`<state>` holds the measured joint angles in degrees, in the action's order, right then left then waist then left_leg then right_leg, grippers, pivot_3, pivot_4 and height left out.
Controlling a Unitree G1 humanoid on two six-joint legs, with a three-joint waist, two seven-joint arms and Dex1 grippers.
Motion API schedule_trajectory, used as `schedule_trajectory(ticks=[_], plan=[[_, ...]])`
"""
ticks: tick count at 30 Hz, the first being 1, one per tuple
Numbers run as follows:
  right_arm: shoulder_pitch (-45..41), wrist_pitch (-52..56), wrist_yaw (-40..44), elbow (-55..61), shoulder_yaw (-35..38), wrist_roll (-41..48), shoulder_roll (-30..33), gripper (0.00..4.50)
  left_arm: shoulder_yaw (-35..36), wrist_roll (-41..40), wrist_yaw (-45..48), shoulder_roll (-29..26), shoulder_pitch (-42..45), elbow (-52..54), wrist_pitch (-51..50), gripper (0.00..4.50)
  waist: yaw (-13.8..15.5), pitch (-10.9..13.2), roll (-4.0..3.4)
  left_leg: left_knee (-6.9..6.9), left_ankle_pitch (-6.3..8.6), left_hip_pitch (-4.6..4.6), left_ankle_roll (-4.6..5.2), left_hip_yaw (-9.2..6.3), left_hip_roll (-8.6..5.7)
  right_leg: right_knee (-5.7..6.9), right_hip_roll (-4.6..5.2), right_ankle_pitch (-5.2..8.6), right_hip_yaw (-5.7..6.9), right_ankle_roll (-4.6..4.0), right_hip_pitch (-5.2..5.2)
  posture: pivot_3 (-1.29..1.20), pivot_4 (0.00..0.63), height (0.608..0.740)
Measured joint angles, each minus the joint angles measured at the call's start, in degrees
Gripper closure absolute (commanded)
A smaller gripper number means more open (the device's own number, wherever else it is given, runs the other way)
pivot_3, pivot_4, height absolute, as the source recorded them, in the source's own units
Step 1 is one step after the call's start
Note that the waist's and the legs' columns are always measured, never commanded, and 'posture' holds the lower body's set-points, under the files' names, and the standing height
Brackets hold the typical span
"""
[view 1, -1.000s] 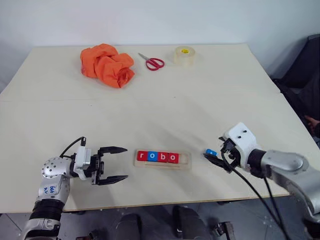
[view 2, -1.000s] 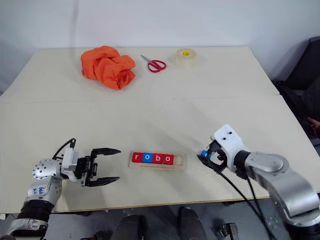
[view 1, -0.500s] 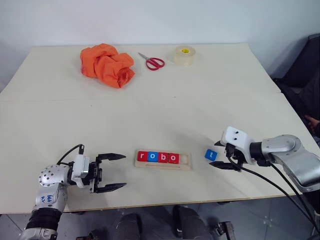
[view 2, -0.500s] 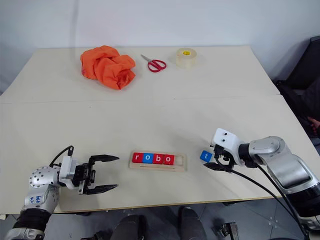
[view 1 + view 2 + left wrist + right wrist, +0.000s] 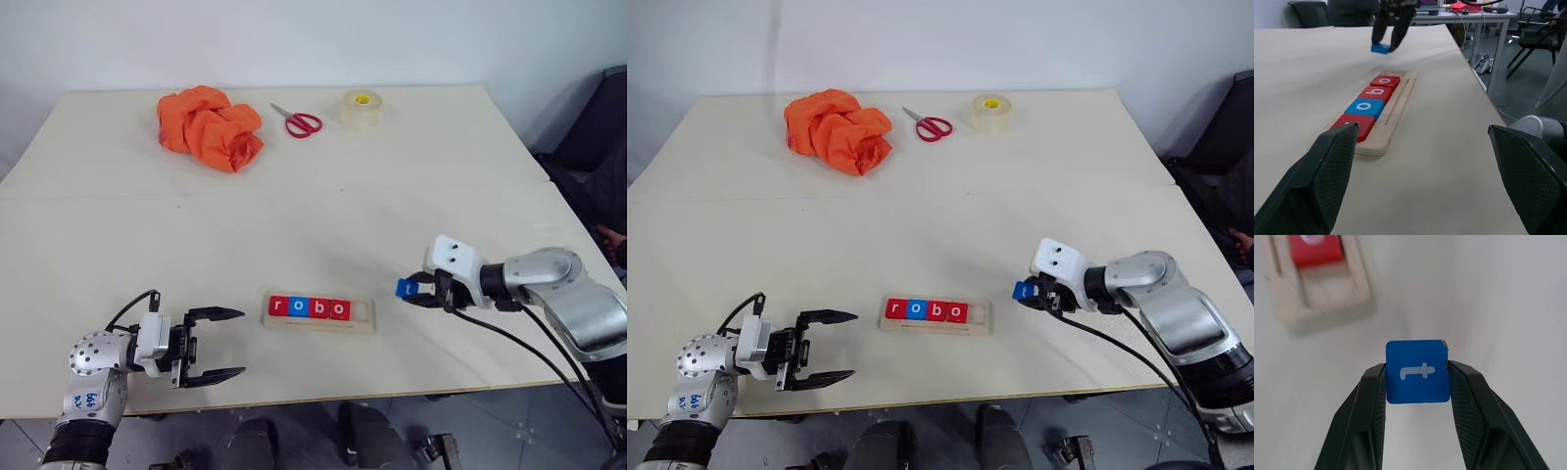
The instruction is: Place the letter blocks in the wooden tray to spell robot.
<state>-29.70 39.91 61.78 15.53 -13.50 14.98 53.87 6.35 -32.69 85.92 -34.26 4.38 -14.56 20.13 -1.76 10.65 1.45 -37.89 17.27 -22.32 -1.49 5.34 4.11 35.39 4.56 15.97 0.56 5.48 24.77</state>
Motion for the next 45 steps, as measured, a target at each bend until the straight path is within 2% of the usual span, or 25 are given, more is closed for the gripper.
schedule_trajectory(ticks=[4, 10, 13, 35, 45], plan=[[-6.6, 7.0, 0.6, 5.4, -3.0, 2.4, -3.9, 3.05, 0.0, 0.1, 0.0, 0.0, 1.8, -0.1, -0.1, 0.00, 0.1, 0.0, 0.00, -0.01, 0.00, 0.00, -0.01, -0.04, 0.06, 0.12, -0.03, 0.05, 0.05, -0.10, 0.04, 0.00, 0.150, 0.740], [-8.6, 10.4, 0.7, 6.0, -11.4, 0.6, -5.4, 3.05, 0.2, 0.4, 0.0, 0.1, 2.0, -0.6, -0.1, 0.00, 0.2, 0.0, 0.00, -0.11, 0.08, -0.11, -0.03, -0.01, 0.01, 0.07, 0.03, 0.06, 0.04, -0.10, 0.07, 0.00, 0.150, 0.740], [-10.1, 10.0, 1.0, 5.0, -13.2, -1.4, -5.4, 3.05, 0.2, 0.4, 0.0, 0.1, 2.0, -0.6, -0.1, 0.00, 0.2, 0.0, 0.00, -0.12, 0.08, -0.10, -0.03, 0.00, 0.01, 0.09, 0.01, 0.06, 0.05, -0.10, 0.08, 0.00, 0.150, 0.740], [-10.4, 8.8, 1.9, 3.8, -16.7, -5.2, -9.1, 3.05, 0.4, 0.5, -1.7, 0.2, 0.4, 0.2, -0.1, 0.00, 0.1, 0.0, 0.00, -0.15, 0.08, -0.09, -0.03, 0.01, 0.02, 0.19, 0.00, 0.06, 0.05, -0.10, 0.12, 0.00, 0.150, 0.740], [-10.1, 10.7, 1.1, 4.4, -14.8, -4.6, -9.1, 3.05, 0.4, 0.7, -2.0, 0.5, 0.5, 0.2, -0.1, 0.00, 0.1, 0.0, 0.00, -0.17, 0.08, -0.09, -0.03, 0.00, 0.02, 0.21, 0.00, 0.06, 0.05, -0.10, 0.12, 0.00, 0.150, 0.740]])
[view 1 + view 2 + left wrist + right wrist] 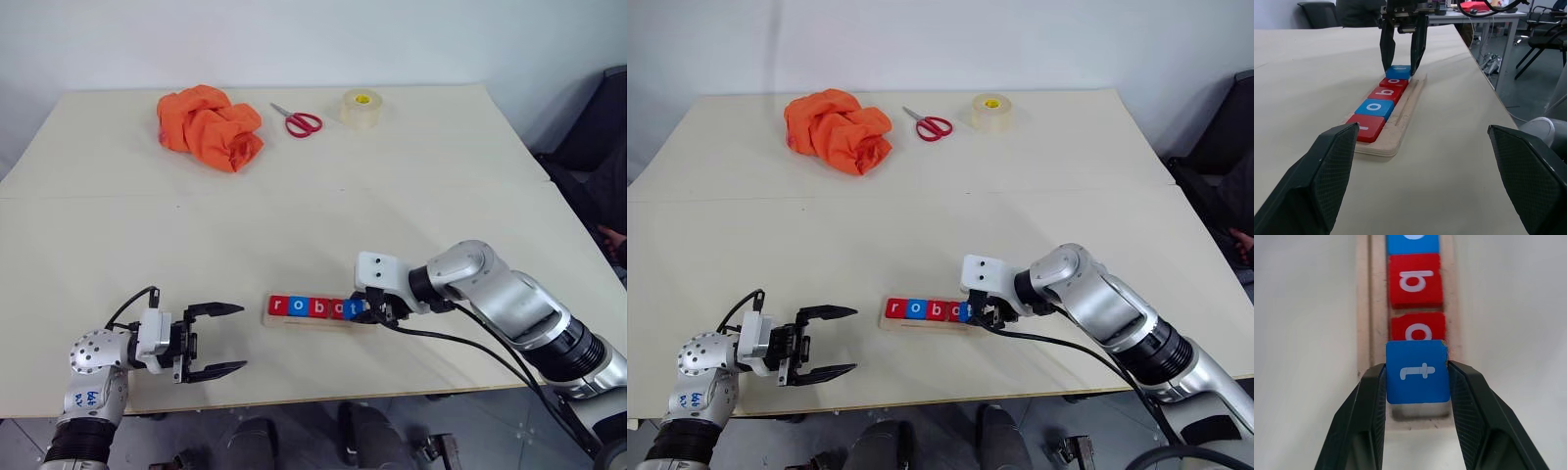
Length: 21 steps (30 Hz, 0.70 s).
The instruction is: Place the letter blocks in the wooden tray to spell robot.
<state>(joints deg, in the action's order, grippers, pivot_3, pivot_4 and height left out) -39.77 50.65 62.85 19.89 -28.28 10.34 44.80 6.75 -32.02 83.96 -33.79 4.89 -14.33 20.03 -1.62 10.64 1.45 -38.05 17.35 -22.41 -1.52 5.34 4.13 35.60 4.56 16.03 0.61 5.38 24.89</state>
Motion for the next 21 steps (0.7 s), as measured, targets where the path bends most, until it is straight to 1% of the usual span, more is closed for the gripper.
schedule_trajectory(ticks=[4, 8, 13, 21], plan=[[0.6, 0.8, 0.1, 0.9, 1.7, 0.3, 2.1, 3.05, 0.0, 0.1, 0.1, 0.0, 0.2, 0.0, 0.0, 0.00, 0.0, 0.0, 0.00, 0.00, 0.00, 0.00, 0.00, 0.00, 0.00, -0.01, 0.00, 0.00, 0.00, 0.00, -0.01, 0.00, 0.150, 0.740], [1.6, 0.6, 0.1, 0.9, 1.7, 0.2, 3.3, 3.05, 0.0, 0.4, 0.2, 0.2, 0.8, -0.1, 0.0, 0.00, 0.0, 0.0, 0.00, 0.00, 0.00, 0.01, 0.00, 0.00, 0.00, -0.01, -0.01, 0.00, 0.00, 0.00, -0.01, 0.00, 0.150, 0.740], [2.1, 0.3, 0.0, 0.6, 1.1, -0.3, 3.0, 3.05, 0.0, 0.5, 0.3, 1.0, 1.1, -0.2, 0.1, 0.00, 0.0, 0.0, 0.00, 0.00, 0.00, 0.00, 0.00, 0.00, 0.00, 0.00, -0.02, 0.00, 0.00, 0.00, 0.00, 0.00, 0.150, 0.740], [2.0, -1.1, -0.3, 0.0, -0.3, -1.4, 0.6, 3.05, 0.0, 0.7, 0.3, 1.1, 1.1, -0.2, 0.1, 0.00, -0.1, 0.0, 0.00, -0.02, 0.00, 0.02, 0.00, 0.00, 0.00, 0.01, -0.02, 0.00, 0.00, 0.00, -0.02, 0.00, 0.150, 0.740]])
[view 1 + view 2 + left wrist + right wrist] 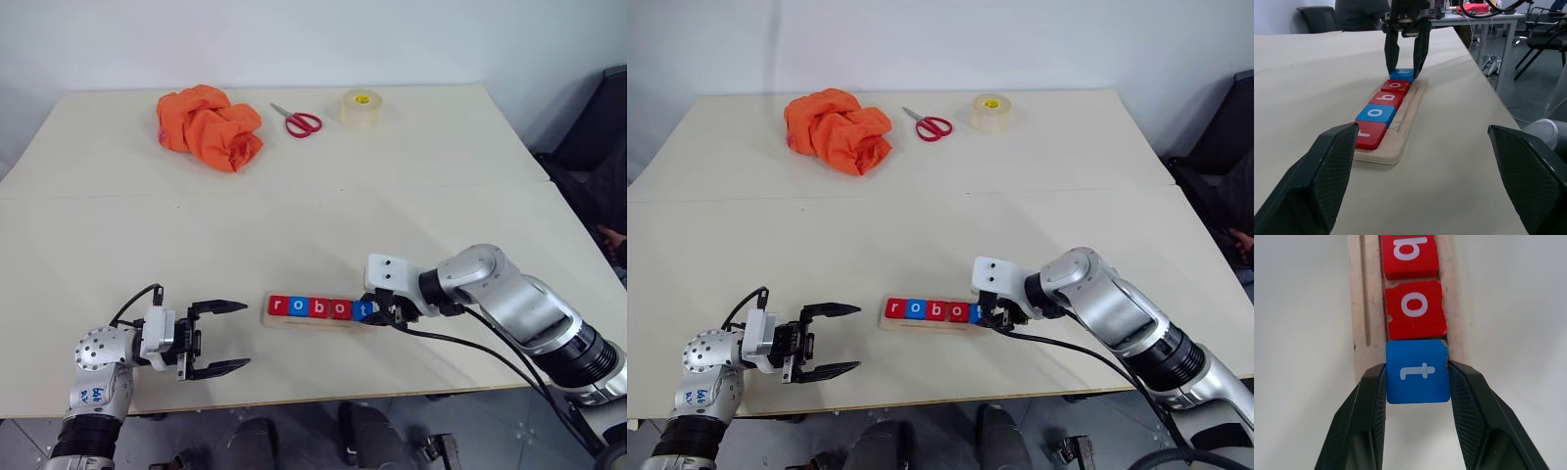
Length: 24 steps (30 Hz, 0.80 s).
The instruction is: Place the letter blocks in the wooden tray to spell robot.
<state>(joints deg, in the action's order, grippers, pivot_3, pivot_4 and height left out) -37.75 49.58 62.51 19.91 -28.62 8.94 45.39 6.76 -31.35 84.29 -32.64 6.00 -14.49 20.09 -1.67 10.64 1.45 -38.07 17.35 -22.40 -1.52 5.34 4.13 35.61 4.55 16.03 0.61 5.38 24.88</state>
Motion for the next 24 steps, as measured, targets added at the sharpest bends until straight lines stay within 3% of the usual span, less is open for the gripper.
schedule_trajectory(ticks=[10, 18, 19, 24], plan=[[-0.1, -0.2, 0.0, -0.4, -0.2, -0.1, -0.8, 3.05, 0.0, 0.1, -0.2, 0.0, -0.2, 0.0, 0.0, 0.00, 0.0, 0.0, 0.00, 0.00, 0.00, 0.00, 0.00, 0.00, 0.00, 0.01, 0.00, 0.00, 0.00, 0.00, 0.00, 0.00, 0.150, 0.740], [-0.6, -0.2, 0.1, -0.6, 0.1, 0.0, -0.7, 0.20, 0.0, 0.1, -0.1, 0.0, 0.2, -0.2, 0.2, 0.00, 0.0, 0.0, 0.00, -0.01, 0.00, 0.00, 0.00, 0.00, 0.00, 0.01, 0.00, 0.00, 0.00, 0.00, 0.01, 0.00, 0.150, 0.740], [-0.8, -0.2, 0.2, -0.6, 0.4, 0.0, -0.5, 0.04, 0.0, 0.3, 0.0, 0.0, 0.4, -0.5, 0.5, 0.00, 0.1, 0.0, 0.00, -0.01, 0.00, 0.00, 0.00, 0.00, 0.00, 0.01, 0.00, 0.00, 0.00, 0.00, 0.00, 0.00, 0.150, 0.740], [-0.8, -1.3, 1.1, -0.9, 3.4, 0.8, 1.2, 0.04, 0.0, 2.6, -0.4, 0.0, 1.3, -2.8, 2.2, 0.00, 0.1, 0.0, 0.00, -0.01, 0.00, 0.00, 0.00, 0.00, -0.01, 0.00, 0.00, 0.00, 0.00, 0.00, 0.00, 0.00, 0.150, 0.740]])
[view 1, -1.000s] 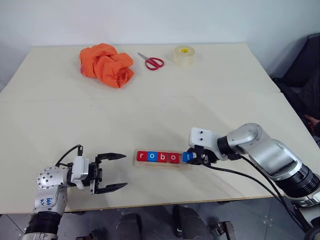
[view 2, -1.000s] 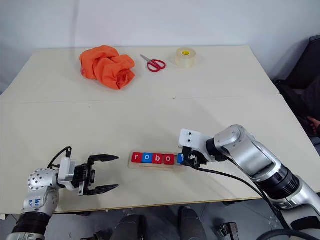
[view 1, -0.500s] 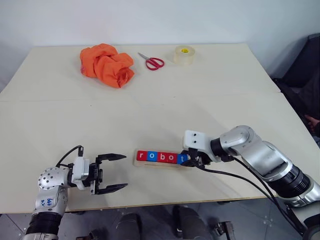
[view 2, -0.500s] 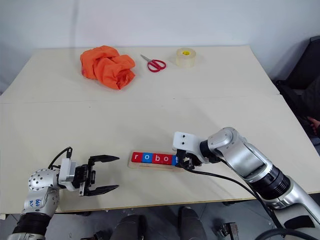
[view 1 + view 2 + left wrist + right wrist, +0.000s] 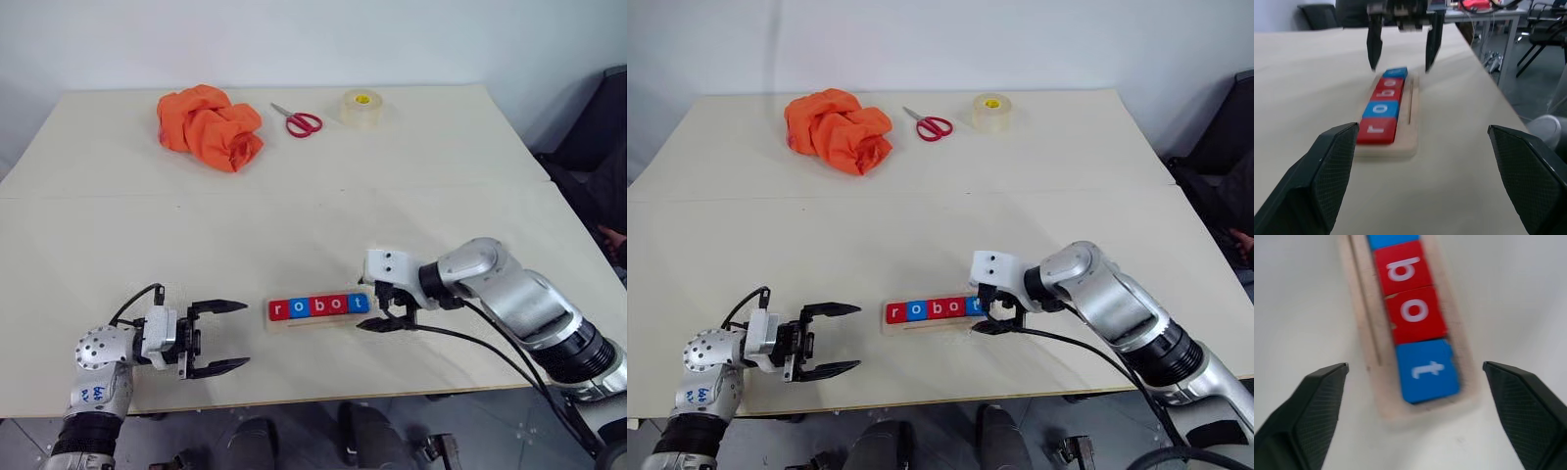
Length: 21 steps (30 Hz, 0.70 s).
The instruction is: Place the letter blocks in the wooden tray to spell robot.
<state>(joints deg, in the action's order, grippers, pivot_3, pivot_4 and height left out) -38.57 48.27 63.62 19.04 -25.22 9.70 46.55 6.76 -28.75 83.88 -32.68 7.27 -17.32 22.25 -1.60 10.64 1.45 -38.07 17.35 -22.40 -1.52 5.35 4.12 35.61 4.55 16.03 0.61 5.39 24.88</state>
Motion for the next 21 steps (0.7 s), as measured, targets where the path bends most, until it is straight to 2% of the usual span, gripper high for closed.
schedule_trajectory(ticks=[5, 6, 9, 18, 19, 21], plan=[[0.3, -1.7, 0.2, -1.6, 0.7, -0.1, 0.1, 0.04, 0.0, 0.2, 0.8, 0.0, 1.3, -1.8, 1.6, 0.00, 0.0, 0.0, 0.00, 0.00, 0.00, 0.00, 0.00, 0.00, 0.01, 0.01, -0.01, 0.00, 0.00, 0.00, 0.01, 0.00, 0.150, 0.740], [0.5, -2.2, 0.1, -1.9, 0.7, -0.1, 0.1, 0.20, 0.0, 0.2, 0.8, 0.0, 1.3, -1.9, 1.7, 0.00, 0.0, 0.0, 0.00, 0.00, 0.00, 0.00, 0.00, 0.01, 0.01, 0.01, -0.01, 0.00, 0.00, 0.00, 0.01, 0.00, 0.150, 0.740], [1.8, -4.0, 0.2, -2.8, 0.8, -0.3, 0.7, 0.97, 0.0, 0.2, 0.8, 0.0, 1.3, -2.4, 1.9, 0.00, 0.0, 0.0, 0.00, 0.00, 0.00, 0.00, 0.00, 0.01, 0.00, 0.00, 0.00, 0.00, 0.00, 0.00, 0.01, 0.00, 0.150, 0.740], [4.4, -5.8, 2.2, -2.7, 1.8, 0.7, 2.4, 4.22, 0.0, 0.2, 0.4, 0.0, 0.3, -2.1, 1.9, 0.00, -0.1, 0.0, 0.00, -0.01, 0.00, 0.01, 0.00, 0.01, 0.01, 0.02, -0.01, -0.01, -0.02, 0.01, 0.00, 0.00, 0.150, 0.740], [4.4, -5.8, 2.4, -2.6, 1.8, 0.9, 2.4, 4.48, 0.0, 0.2, 0.3, 0.0, 0.1, -1.8, 1.9, 0.00, -0.1, 0.0, 0.00, -0.01, 0.00, 0.02, 0.00, 0.01, 0.01, 0.03, -0.01, -0.01, -0.01, 0.01, 0.00, 0.00, 0.150, 0.740], [4.6, -5.8, 2.7, -2.5, 1.8, 1.0, 2.4, 4.48, 0.0, 0.2, 0.2, 0.0, -0.2, -1.5, 1.9, 0.00, 0.0, 0.0, 0.00, -0.01, 0.00, 0.02, 0.00, 0.00, 0.01, 0.02, -0.01, -0.01, -0.01, 0.01, 0.00, 0.00, 0.150, 0.740]])
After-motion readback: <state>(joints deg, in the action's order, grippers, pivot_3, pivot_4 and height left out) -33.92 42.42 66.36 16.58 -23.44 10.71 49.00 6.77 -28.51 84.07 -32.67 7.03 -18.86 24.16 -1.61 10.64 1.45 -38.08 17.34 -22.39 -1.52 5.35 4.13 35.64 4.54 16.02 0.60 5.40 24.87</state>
